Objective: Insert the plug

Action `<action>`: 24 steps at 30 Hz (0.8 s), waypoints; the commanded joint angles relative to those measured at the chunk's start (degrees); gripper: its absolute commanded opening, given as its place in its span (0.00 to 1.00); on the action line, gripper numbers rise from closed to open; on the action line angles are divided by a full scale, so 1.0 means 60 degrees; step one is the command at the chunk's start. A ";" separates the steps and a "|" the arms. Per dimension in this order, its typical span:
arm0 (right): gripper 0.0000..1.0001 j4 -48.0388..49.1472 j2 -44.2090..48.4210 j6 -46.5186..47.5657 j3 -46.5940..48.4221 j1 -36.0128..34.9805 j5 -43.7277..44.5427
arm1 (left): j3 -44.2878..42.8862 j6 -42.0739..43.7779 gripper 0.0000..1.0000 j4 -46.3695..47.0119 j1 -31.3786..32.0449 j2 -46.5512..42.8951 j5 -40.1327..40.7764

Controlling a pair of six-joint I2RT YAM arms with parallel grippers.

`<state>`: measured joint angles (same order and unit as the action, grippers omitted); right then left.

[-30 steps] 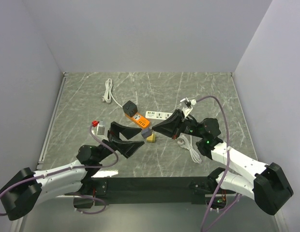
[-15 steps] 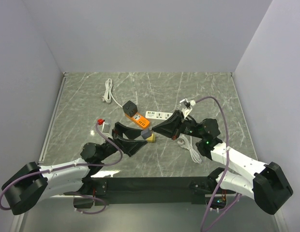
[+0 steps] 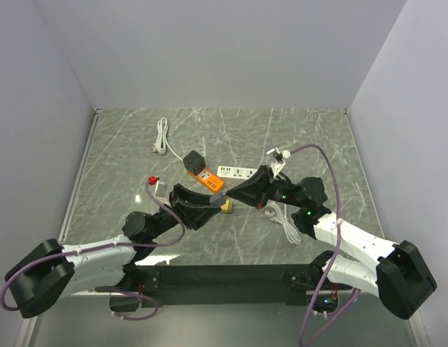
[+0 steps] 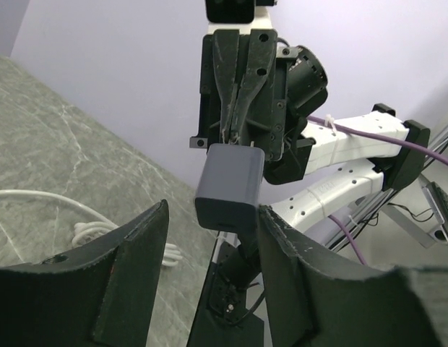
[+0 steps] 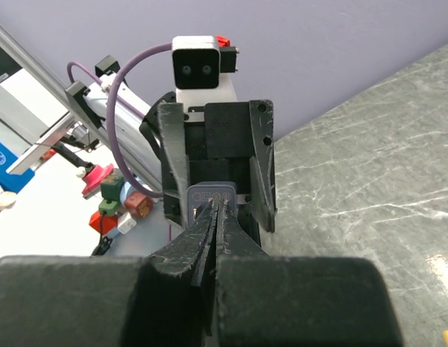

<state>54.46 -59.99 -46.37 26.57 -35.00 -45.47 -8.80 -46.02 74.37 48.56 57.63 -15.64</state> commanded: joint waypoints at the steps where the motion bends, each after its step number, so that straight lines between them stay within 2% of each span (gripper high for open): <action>1: 0.00 0.0387 0.0051 0.0199 -0.0063 -0.0069 0.0181 | -0.0321 -0.0108 0.57 0.2824 -0.0036 0.0166 -0.0220; 3: 0.00 0.0197 0.0066 0.0316 -0.0063 -0.0069 0.0254 | -0.0277 -0.0152 0.53 0.3059 -0.0050 0.0210 -0.0206; 15: 0.00 -0.0228 0.0022 0.0624 -0.0224 -0.0069 0.0445 | -0.0233 0.0155 0.53 0.2753 -0.0036 -0.0360 -0.0045; 19: 0.00 -0.0185 0.0007 0.0609 -0.0209 -0.0055 0.0489 | -0.0292 0.0155 0.50 0.2561 -0.0036 -0.0362 -0.0103; 22: 0.00 -0.0228 -0.0065 0.0624 -0.0136 -0.0069 0.0431 | -0.0292 0.0111 0.43 0.2707 -0.0036 -0.0201 -0.0162; 24: 0.00 -0.0257 -0.0124 0.0668 -0.0136 -0.0069 0.0416 | -0.0335 0.0126 0.24 0.2723 -0.0036 -0.0084 -0.0118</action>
<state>51.88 -60.01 -43.68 25.69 -35.00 -43.40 -8.80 -45.89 74.24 48.38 56.55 -15.57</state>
